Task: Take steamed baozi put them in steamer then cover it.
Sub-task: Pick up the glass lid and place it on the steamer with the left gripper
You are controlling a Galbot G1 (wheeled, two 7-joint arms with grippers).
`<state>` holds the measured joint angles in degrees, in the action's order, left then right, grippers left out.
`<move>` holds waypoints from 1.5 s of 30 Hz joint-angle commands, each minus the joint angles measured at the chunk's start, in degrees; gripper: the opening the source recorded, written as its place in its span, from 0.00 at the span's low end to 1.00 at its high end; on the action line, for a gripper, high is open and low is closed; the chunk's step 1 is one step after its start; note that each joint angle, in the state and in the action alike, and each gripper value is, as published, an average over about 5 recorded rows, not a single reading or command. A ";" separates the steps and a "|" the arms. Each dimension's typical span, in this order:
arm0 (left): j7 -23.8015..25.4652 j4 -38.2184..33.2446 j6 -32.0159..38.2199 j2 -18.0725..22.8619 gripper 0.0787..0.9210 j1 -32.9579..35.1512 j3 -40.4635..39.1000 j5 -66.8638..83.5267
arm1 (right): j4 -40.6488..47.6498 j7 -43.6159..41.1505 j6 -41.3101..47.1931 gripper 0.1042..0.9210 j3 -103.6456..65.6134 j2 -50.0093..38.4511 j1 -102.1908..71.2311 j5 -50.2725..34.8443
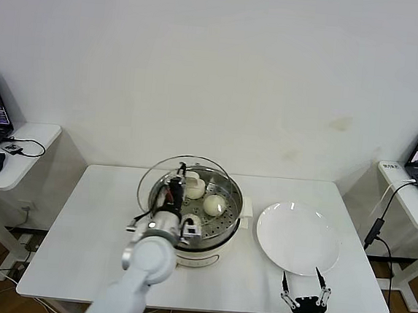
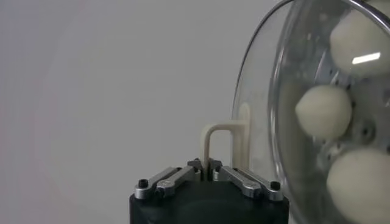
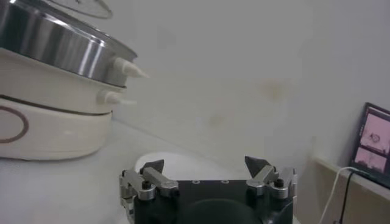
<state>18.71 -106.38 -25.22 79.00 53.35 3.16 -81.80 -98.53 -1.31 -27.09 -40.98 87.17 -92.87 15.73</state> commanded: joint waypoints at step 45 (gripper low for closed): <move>-1.21 1.41 0.18 9.38 0.42 4.45 -0.23 -7.56 | 0.55 -0.23 -0.77 0.88 1.33 -0.40 -0.80 1.03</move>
<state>18.16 -101.83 -24.95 88.73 56.22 3.10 -90.65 -97.92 -1.52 -27.80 -39.67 86.74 -93.56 16.67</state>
